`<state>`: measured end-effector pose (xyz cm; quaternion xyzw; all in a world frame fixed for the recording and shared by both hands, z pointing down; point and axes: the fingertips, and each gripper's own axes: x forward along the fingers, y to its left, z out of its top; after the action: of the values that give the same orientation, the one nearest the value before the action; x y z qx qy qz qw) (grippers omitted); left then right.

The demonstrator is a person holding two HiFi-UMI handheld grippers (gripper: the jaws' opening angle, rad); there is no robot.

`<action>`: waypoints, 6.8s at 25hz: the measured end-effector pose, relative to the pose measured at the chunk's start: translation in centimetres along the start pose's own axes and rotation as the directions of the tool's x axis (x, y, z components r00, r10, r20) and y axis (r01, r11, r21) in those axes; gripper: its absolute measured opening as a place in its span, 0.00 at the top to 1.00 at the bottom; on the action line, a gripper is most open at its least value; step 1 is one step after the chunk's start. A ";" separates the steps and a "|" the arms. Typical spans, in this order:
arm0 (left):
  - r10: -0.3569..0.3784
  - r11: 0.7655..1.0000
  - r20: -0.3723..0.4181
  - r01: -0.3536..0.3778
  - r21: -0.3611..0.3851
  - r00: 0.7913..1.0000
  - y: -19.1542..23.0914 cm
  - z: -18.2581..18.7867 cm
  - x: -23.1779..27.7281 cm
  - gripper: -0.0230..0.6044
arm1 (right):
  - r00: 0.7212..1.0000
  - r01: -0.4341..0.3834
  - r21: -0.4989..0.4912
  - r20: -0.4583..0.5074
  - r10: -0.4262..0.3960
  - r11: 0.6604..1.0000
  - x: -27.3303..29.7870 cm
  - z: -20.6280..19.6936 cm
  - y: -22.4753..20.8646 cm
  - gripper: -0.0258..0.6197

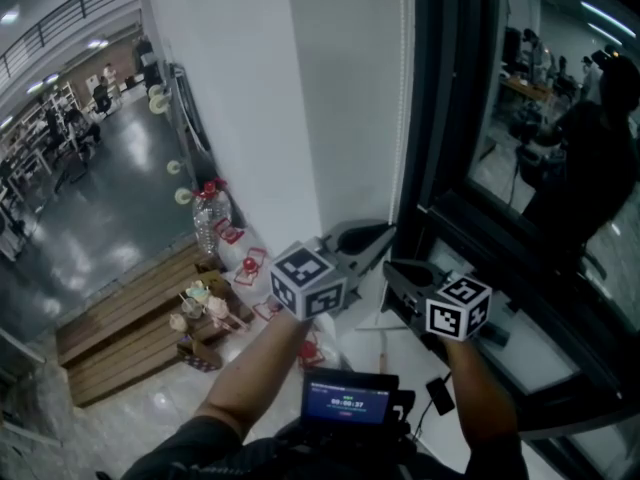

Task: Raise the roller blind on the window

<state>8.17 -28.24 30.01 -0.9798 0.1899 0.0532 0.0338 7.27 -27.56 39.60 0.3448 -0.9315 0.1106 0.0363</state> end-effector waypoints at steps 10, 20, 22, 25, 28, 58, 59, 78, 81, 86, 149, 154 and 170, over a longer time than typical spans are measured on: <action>0.001 1.000 0.005 -0.001 -0.013 1.000 0.3 0.0 -0.3 0.95 | 0.986 0.012 -0.136 0.166 0.010 0.991 -5.2 9.5 0.7 0.82; -0.036 0.999 0.011 0.037 -0.021 0.999 -1.5 0.0 -0.2 0.95 | 0.961 -0.012 -0.220 0.268 0.073 0.976 -2.9 17.9 4.0 0.82; -0.035 0.999 0.011 0.035 -0.019 0.999 -1.4 0.1 -0.3 0.95 | 0.961 -0.017 -0.214 0.266 0.075 0.977 -2.5 18.1 4.0 0.93; -0.034 0.999 0.012 0.034 -0.017 0.999 -1.1 0.1 -0.3 0.95 | 0.957 -0.032 -0.191 0.277 0.085 0.981 -2.3 18.0 3.7 0.95; -0.038 0.999 0.016 0.039 -0.018 0.999 -1.2 0.0 0.0 0.95 | 0.949 -0.046 -0.167 0.301 0.095 0.985 -2.4 17.9 3.3 0.96; 0.041 0.993 -0.112 -0.053 -0.104 0.993 -1.1 -6.0 -3.9 0.87 | 0.985 -0.034 -0.063 0.168 0.044 0.997 -1.1 8.0 1.0 0.96; 0.045 0.992 -0.084 -0.054 -0.112 0.995 -0.9 -4.8 -4.1 0.87 | 0.985 -0.036 -0.062 0.168 0.046 0.997 -1.0 8.1 1.0 0.96; 0.021 0.999 0.108 -0.025 0.042 0.994 0.6 9.0 0.6 0.95 | 0.984 -0.059 -0.084 0.161 0.072 0.995 -0.5 8.2 2.4 0.96; 0.026 0.998 0.133 -0.034 0.054 0.991 0.5 8.8 0.2 0.95 | 0.985 -0.062 -0.084 0.157 0.075 0.995 -0.6 8.1 2.5 0.96; 0.025 0.998 0.101 -0.030 0.057 0.995 0.2 7.1 0.8 0.95 | 0.994 -0.049 -0.070 0.098 0.056 0.996 -0.5 6.4 1.9 0.96; -0.029 0.995 -0.055 0.023 -0.099 0.998 -2.9 -5.8 -1.1 0.95 | 0.969 -0.022 -0.076 0.244 0.040 0.997 -2.2 10.5 2.4 0.96; -0.015 0.992 -0.056 0.008 -0.128 0.998 -3.0 -6.1 -1.8 0.94 | 0.971 -0.026 -0.066 0.234 0.040 0.998 -2.2 9.7 2.5 0.96; 0.019 1.000 0.137 -0.016 -0.019 0.990 0.4 9.1 -3.2 0.87 | 0.971 -0.049 -0.070 0.229 0.064 0.996 -1.4 9.9 3.5 0.96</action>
<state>4.30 -26.63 21.38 -0.9724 0.1952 0.1225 0.0375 6.10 -26.39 29.16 0.3274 -0.9418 0.0410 -0.0643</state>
